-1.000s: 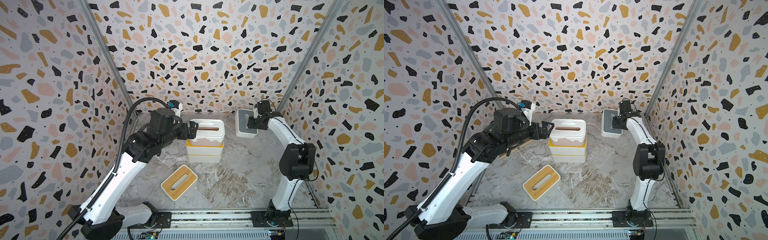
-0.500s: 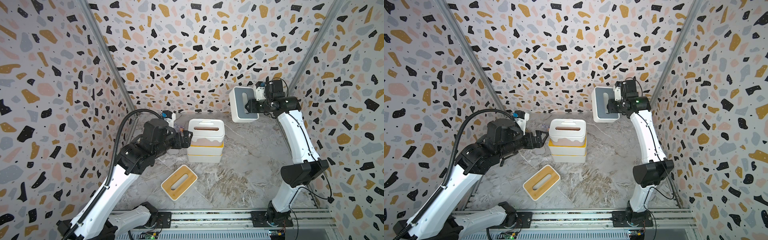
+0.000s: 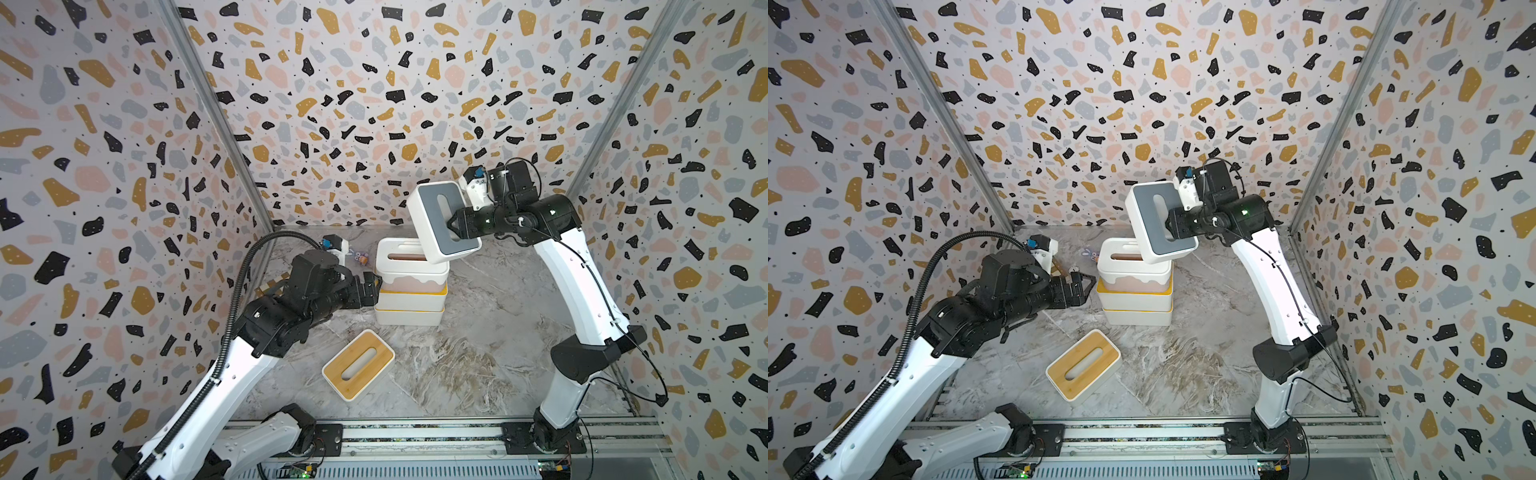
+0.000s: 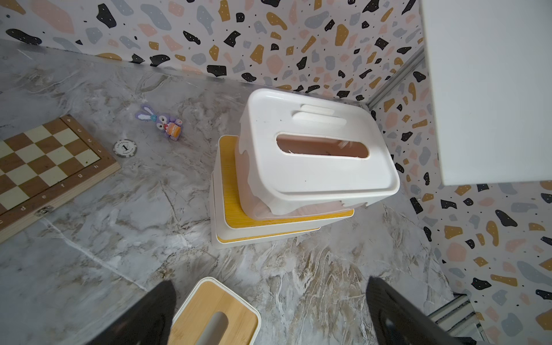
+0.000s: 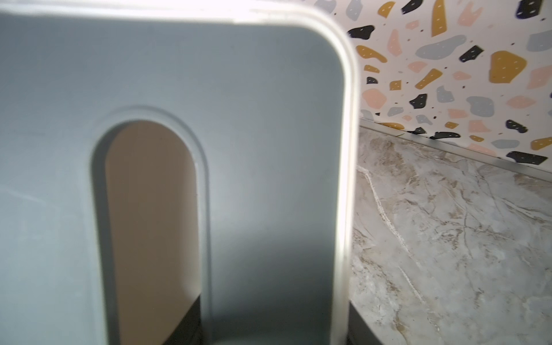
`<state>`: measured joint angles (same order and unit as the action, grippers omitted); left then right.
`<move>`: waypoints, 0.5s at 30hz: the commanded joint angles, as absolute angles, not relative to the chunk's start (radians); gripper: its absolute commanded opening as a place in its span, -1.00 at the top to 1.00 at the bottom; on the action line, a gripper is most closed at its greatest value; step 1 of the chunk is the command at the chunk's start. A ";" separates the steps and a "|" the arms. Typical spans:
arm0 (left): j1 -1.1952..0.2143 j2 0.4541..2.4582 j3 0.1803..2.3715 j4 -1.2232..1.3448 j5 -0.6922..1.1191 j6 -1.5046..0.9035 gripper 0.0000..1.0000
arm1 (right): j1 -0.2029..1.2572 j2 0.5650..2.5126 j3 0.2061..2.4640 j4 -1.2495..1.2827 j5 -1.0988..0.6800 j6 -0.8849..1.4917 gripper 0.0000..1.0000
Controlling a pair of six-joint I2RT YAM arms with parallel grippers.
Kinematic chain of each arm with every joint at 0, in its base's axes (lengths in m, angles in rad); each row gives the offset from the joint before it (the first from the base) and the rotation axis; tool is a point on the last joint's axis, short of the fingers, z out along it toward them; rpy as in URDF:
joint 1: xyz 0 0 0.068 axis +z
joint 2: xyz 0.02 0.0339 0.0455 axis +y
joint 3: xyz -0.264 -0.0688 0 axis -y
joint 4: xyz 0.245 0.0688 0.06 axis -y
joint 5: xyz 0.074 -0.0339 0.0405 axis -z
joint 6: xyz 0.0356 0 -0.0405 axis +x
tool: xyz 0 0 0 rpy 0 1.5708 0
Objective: Stack the tissue boxes
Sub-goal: Place the tissue box at the tissue box.
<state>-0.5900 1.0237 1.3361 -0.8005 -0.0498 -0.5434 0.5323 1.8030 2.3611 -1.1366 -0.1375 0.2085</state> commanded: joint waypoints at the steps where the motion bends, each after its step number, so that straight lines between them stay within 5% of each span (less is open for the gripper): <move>1: -0.586 1.011 1.327 -0.772 -0.076 -0.553 -0.99 | 0.569 1.794 2.398 -1.135 -0.106 0.235 0.45; 15: -0.586 1.023 1.312 -0.750 -0.081 -0.565 -0.99 | 0.617 1.892 2.430 -1.153 -0.059 0.228 0.44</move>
